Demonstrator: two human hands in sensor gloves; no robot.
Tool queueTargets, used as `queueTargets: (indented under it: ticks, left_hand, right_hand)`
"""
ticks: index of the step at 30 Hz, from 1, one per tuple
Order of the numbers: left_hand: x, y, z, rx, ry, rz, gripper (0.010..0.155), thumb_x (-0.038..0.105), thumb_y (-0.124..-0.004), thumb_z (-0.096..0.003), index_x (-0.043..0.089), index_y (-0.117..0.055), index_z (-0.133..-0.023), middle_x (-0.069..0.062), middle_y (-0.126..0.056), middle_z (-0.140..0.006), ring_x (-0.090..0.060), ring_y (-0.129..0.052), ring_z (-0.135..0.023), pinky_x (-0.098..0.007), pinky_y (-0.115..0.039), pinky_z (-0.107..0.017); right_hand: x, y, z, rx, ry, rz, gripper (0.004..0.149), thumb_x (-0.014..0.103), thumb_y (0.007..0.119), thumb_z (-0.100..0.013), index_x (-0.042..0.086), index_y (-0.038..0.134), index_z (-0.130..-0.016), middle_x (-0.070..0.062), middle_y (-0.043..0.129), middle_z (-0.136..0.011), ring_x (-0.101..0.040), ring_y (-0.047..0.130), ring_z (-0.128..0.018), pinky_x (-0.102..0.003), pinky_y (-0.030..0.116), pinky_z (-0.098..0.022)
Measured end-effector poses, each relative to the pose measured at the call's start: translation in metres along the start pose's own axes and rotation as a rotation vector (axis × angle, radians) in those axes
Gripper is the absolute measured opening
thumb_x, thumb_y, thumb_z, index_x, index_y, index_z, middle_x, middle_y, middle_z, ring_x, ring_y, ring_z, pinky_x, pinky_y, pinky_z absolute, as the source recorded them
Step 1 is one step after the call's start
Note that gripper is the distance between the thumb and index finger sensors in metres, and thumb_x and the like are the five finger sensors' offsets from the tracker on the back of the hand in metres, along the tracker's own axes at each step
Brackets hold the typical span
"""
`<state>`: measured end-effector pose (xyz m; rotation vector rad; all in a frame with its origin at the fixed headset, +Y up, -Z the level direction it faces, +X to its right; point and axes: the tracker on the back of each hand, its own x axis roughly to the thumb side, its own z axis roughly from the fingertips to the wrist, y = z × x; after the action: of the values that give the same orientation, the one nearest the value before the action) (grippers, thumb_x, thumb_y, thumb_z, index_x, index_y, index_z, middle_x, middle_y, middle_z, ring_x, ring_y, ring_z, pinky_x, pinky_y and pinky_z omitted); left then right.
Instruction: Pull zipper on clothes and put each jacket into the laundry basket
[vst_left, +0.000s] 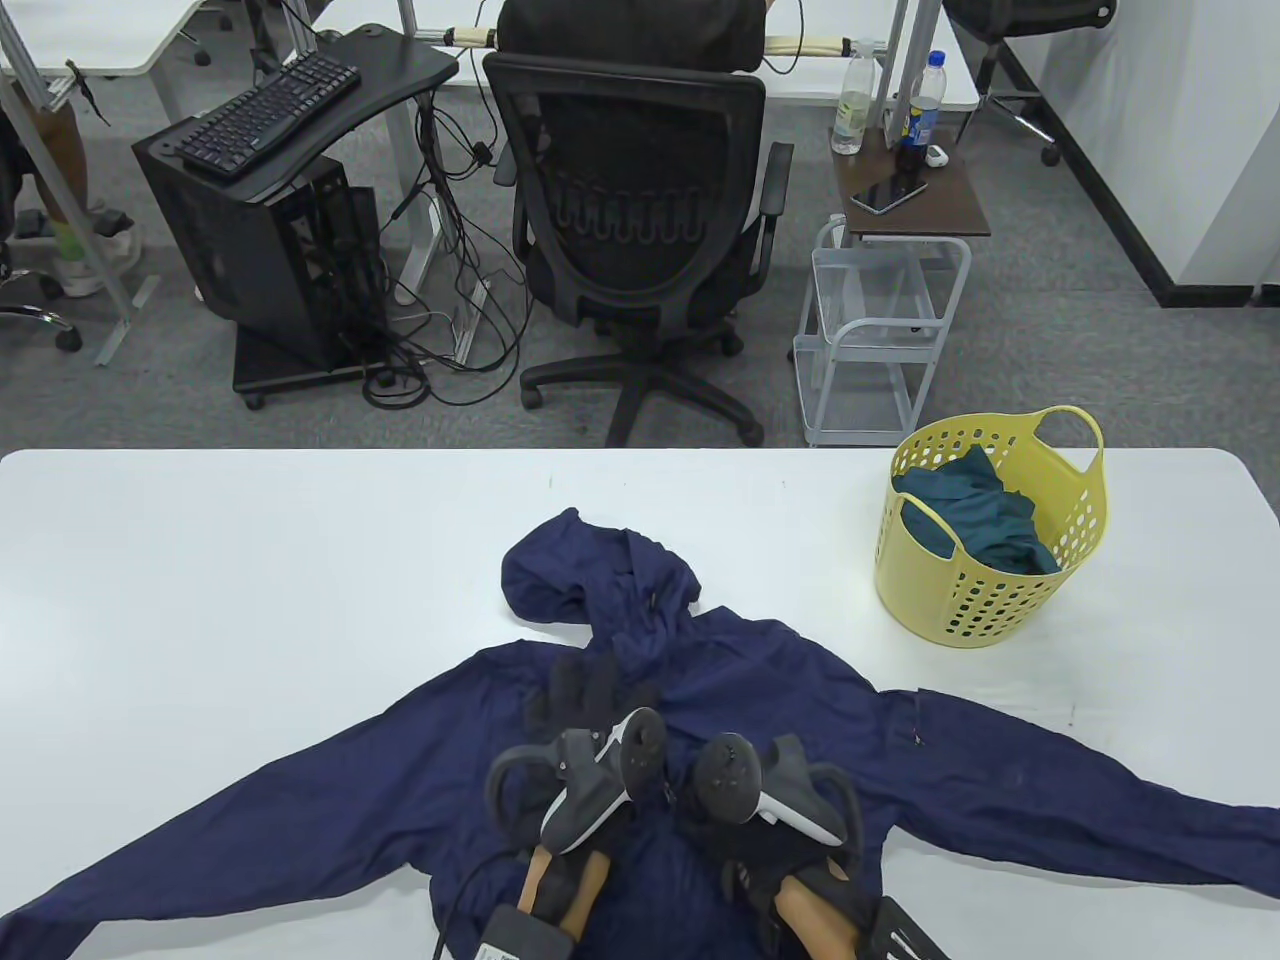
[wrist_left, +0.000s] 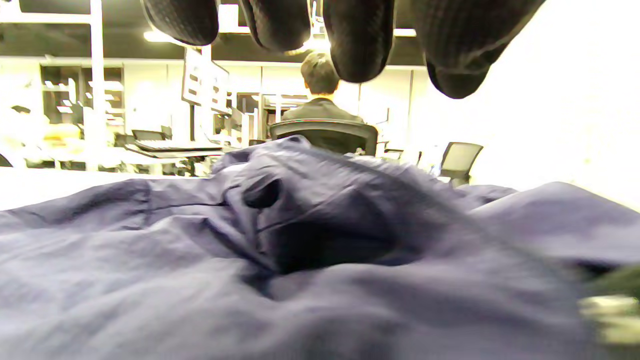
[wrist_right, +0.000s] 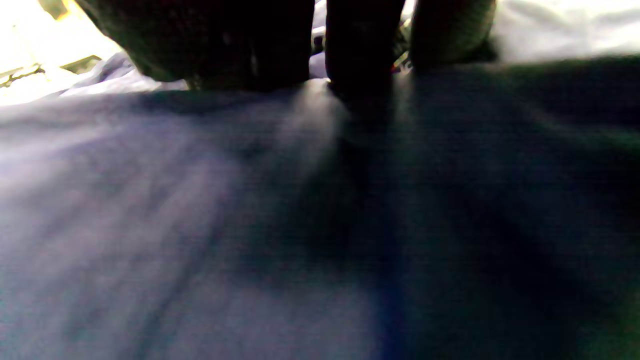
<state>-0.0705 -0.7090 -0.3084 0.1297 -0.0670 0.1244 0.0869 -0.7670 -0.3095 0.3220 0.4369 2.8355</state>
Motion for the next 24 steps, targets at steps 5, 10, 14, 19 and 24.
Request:
queueTargets:
  ticks: [5, 10, 14, 19, 24]
  left_hand:
    - [0.016, -0.019, 0.001, -0.296, -0.042, 0.057, 0.048, 0.041, -0.074, -0.0411, 0.049, -0.077, -0.089, 0.016, -0.091, -0.095, -0.023, -0.088, -0.088, -0.056, -0.066, -0.066]
    - [0.019, -0.049, -0.005, -0.503, -0.033, -0.113, 0.054, 0.039, -0.069, -0.0428, 0.055, -0.063, -0.094, 0.019, -0.074, -0.108, -0.025, -0.073, -0.101, -0.058, -0.061, -0.069]
    - [0.013, -0.056, -0.008, -0.573, -0.009, -0.073, 0.054, 0.038, -0.069, -0.0433, 0.056, -0.061, -0.094, 0.019, -0.062, -0.112, -0.025, -0.064, -0.105, -0.059, -0.058, -0.070]
    - [0.005, -0.062, -0.011, -0.611, 0.017, -0.052, 0.054, 0.039, -0.069, -0.0433, 0.058, -0.060, -0.093, 0.020, -0.052, -0.113, -0.025, -0.054, -0.107, -0.060, -0.056, -0.071]
    - [-0.004, -0.065, -0.014, -0.601, 0.043, -0.056, 0.054, 0.040, -0.069, -0.0433, 0.059, -0.058, -0.092, 0.021, -0.050, -0.113, -0.023, -0.052, -0.107, -0.060, -0.057, -0.071]
  right_hand:
    - [-0.009, 0.000, -0.003, -0.052, 0.029, -0.021, 0.045, 0.045, 0.074, -0.050, 0.032, 0.081, -0.092, 0.005, 0.072, -0.111, -0.030, 0.068, -0.101, -0.057, 0.062, -0.069]
    - [-0.006, 0.003, 0.000, -0.068, 0.003, 0.027, 0.046, 0.045, 0.076, -0.049, 0.031, 0.079, -0.093, 0.003, 0.070, -0.112, -0.033, 0.068, -0.100, -0.058, 0.062, -0.069]
    - [0.000, 0.003, 0.002, -0.096, -0.017, 0.067, 0.045, 0.044, 0.077, -0.049, 0.028, 0.084, -0.090, 0.001, 0.075, -0.110, -0.036, 0.074, -0.098, -0.059, 0.062, -0.069]
    - [0.006, 0.002, 0.007, -0.109, -0.045, 0.125, 0.045, 0.043, 0.079, -0.048, 0.028, 0.087, -0.089, 0.000, 0.079, -0.108, -0.039, 0.079, -0.095, -0.060, 0.062, -0.068]
    - [0.015, -0.003, 0.017, -0.119, -0.091, 0.144, 0.044, 0.043, 0.080, -0.047, 0.029, 0.089, -0.088, 0.001, 0.085, -0.105, -0.037, 0.078, -0.096, -0.060, 0.062, -0.068]
